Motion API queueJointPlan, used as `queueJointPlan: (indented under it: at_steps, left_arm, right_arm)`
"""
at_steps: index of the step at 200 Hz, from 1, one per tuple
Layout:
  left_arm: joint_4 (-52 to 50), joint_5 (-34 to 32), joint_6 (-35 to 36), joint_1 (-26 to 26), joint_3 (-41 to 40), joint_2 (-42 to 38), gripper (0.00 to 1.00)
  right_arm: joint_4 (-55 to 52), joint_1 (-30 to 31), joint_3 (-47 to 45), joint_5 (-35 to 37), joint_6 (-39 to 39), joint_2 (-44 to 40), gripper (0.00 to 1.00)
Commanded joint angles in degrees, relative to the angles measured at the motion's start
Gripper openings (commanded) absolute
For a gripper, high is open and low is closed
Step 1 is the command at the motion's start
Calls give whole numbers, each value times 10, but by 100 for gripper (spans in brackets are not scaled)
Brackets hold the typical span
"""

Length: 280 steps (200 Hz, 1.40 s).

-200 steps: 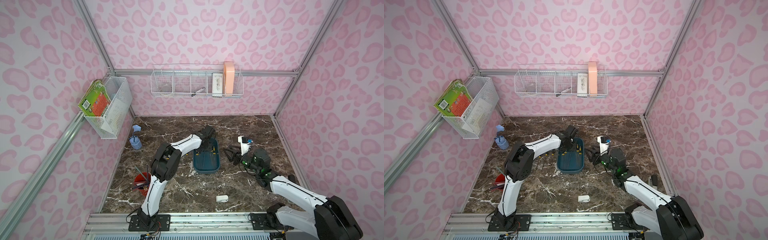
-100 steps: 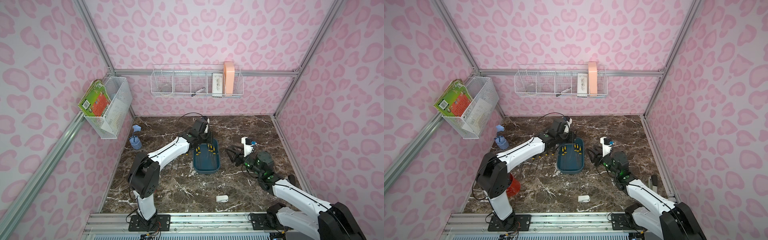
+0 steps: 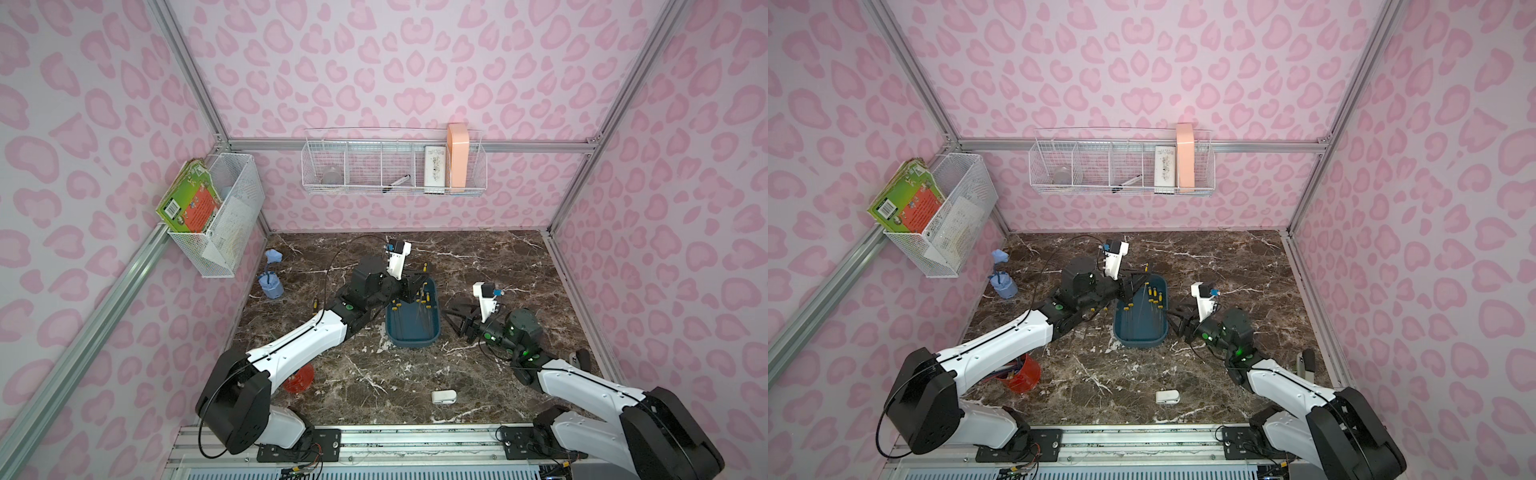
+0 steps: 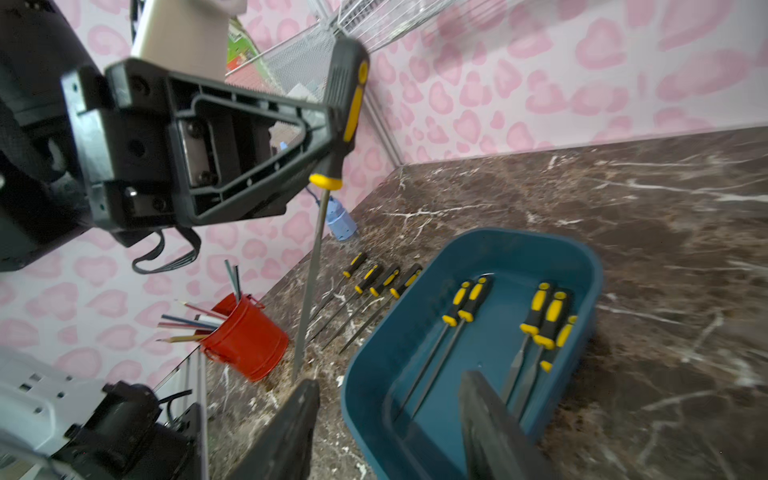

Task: Take the file tool out of the storage box
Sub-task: Pick up the file tool from the storage box.

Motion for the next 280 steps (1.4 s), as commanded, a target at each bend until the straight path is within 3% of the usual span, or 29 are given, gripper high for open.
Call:
queueJointPlan:
  at_steps: [1, 69, 96, 164, 205, 245, 264, 280]
  left_arm:
    - [15, 1, 6, -1, -4, -5, 0]
    - [16, 2, 9, -2, -11, -8, 0]
    - [2, -4, 14, -2, -3, -5, 0]
    - [-26, -8, 19, -2, 17, 11, 0]
    - [-5, 2, 13, -2, 10, 18, 0]
    - [-4, 14, 13, -3, 15, 27, 0]
    - [-22, 19, 15, -3, 21, 31, 27]
    - [-26, 27, 16, -3, 17, 25, 41]
  right_arm:
    - [61, 28, 12, -36, 18, 30, 54]
    - [173, 46, 57, -85, 98, 172, 50]
    - [181, 53, 72, -92, 103, 203, 44]
    - [171, 60, 78, -92, 99, 213, 25]
    - [147, 60, 83, -85, 93, 212, 0]
    - [107, 60, 83, -60, 83, 204, 0]
    - [77, 60, 89, -57, 75, 196, 0]
    - [28, 60, 89, -39, 64, 176, 0]
